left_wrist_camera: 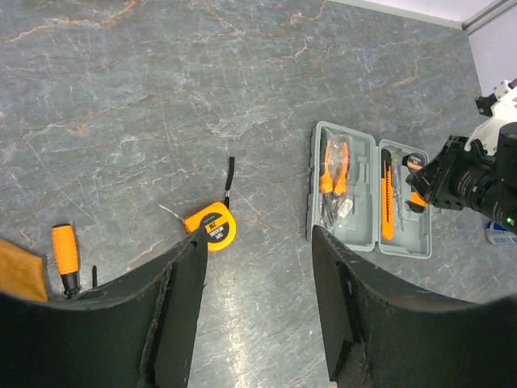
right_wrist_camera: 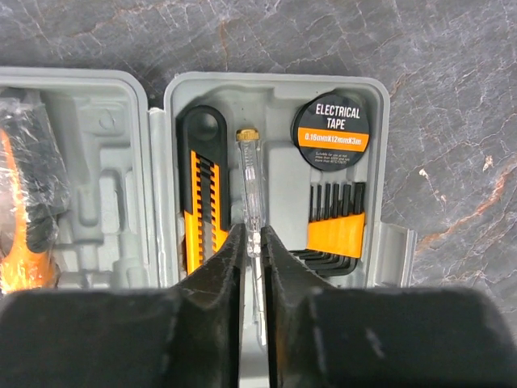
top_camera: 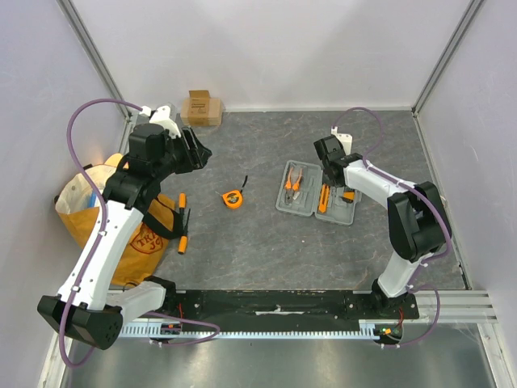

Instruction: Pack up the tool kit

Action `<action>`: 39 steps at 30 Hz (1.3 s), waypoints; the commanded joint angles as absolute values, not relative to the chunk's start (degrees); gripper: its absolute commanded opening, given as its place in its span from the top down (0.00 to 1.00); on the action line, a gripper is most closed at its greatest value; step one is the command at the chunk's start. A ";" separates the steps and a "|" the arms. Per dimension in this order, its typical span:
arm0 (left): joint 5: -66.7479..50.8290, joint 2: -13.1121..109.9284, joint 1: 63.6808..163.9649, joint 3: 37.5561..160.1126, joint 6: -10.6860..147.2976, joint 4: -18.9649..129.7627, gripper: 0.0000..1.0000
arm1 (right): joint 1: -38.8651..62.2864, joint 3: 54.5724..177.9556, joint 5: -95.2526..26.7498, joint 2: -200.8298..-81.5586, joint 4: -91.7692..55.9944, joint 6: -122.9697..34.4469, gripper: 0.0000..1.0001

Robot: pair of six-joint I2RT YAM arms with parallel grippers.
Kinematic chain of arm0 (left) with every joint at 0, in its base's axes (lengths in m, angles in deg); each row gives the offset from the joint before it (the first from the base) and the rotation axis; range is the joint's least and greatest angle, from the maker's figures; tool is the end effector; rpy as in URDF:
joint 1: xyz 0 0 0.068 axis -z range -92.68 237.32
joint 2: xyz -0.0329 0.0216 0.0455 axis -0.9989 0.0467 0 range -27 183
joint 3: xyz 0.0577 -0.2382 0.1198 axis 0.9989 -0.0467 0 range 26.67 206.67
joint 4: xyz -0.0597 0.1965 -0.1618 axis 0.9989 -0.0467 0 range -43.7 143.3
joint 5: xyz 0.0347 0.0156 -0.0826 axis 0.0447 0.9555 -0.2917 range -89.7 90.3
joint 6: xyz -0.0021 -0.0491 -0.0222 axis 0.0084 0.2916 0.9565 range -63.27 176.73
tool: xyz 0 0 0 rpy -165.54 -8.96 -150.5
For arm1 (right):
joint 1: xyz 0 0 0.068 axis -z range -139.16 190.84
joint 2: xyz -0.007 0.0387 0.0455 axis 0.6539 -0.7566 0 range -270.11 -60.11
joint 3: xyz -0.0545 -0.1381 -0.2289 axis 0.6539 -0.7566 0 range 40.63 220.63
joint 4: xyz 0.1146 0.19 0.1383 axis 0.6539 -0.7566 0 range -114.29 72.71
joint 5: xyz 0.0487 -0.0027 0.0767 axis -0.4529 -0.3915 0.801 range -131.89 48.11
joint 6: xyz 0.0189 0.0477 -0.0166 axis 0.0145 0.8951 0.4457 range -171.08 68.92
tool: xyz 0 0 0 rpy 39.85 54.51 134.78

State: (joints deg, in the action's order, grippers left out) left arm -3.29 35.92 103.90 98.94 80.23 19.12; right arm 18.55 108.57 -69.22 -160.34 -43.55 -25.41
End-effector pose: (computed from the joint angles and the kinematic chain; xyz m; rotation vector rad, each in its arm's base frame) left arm 0.2209 -0.0681 0.4016 -0.0824 2.0381 -0.5068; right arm 0.3403 0.1217 0.2031 0.2392 2.4367 -0.2631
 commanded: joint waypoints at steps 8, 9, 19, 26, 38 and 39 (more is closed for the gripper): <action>-5.15 36.46 103.85 100.84 80.46 20.42 0.40 | 18.60 107.78 -66.86 -160.39 -47.52 -23.21 0.89; -5.15 36.55 103.93 100.76 80.46 20.51 0.40 | 18.60 107.69 -66.68 -160.48 -47.35 -23.21 0.90; -4.88 36.37 103.93 100.41 80.28 20.51 0.40 | 19.04 106.99 -65.54 -162.42 -47.53 -23.04 0.96; -4.45 36.02 103.93 100.14 80.19 20.34 0.40 | 20.01 104.71 -63.87 -163.30 -46.91 -21.90 0.98; -4.45 36.02 103.85 100.05 80.11 20.16 0.40 | 22.64 97.16 -59.56 -164.70 -42.96 -19.09 1.00; -4.44 35.93 103.93 99.97 80.02 20.16 0.40 | 22.82 96.62 -58.78 -164.88 -42.35 -18.91 1.00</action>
State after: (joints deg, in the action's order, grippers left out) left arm -4.34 36.51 103.90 98.94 80.23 19.12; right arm 20.78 102.74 -62.69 -160.80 -41.00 -21.06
